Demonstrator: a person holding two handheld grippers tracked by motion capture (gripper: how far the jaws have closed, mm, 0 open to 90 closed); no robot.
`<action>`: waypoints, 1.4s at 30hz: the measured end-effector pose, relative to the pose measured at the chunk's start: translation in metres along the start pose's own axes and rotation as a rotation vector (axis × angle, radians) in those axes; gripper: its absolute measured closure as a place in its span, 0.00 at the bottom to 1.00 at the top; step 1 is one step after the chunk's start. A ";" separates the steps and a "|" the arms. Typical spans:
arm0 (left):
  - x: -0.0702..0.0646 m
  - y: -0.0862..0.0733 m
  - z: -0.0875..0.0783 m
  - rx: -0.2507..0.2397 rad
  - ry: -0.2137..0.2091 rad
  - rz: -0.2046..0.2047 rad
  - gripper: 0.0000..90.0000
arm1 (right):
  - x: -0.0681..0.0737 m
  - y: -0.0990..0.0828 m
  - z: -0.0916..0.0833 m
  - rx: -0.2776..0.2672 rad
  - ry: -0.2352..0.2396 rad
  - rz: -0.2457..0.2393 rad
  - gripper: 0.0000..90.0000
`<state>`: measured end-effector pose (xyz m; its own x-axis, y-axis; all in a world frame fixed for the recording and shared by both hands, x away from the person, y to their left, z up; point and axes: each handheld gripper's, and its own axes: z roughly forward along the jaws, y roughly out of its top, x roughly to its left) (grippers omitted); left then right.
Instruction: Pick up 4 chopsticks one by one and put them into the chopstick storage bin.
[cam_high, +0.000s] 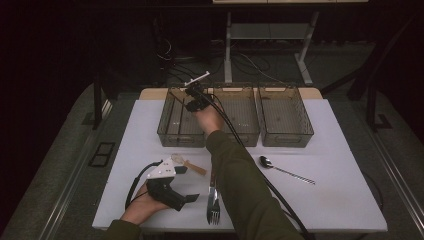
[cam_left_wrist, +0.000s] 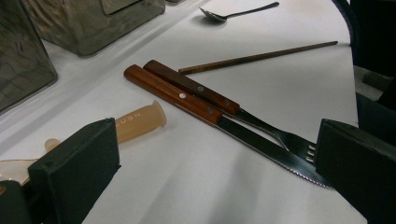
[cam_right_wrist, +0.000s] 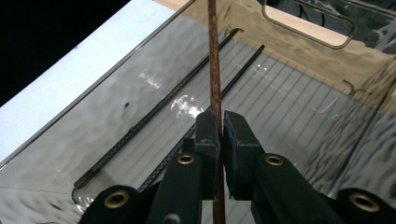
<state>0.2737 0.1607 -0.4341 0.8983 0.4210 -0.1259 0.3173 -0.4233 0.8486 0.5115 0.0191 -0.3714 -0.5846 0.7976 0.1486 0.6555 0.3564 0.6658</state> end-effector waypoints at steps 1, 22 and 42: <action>0.000 0.000 0.000 0.000 0.000 0.000 0.00 | 0.000 0.000 0.000 0.001 0.002 0.000 0.93; 0.000 0.000 0.001 0.005 -0.003 -0.004 0.00 | -0.016 -0.025 -0.045 -0.048 0.118 -0.047 0.65; -0.001 -0.001 0.003 0.007 -0.002 -0.015 0.00 | -0.041 -0.083 -0.124 -0.102 0.186 -0.153 0.49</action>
<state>0.2733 0.1582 -0.4361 0.8939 0.4260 -0.1398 0.3330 -0.4222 0.8431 0.4219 -0.1030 -0.3419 -0.7573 0.6315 0.1664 0.5066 0.4073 0.7599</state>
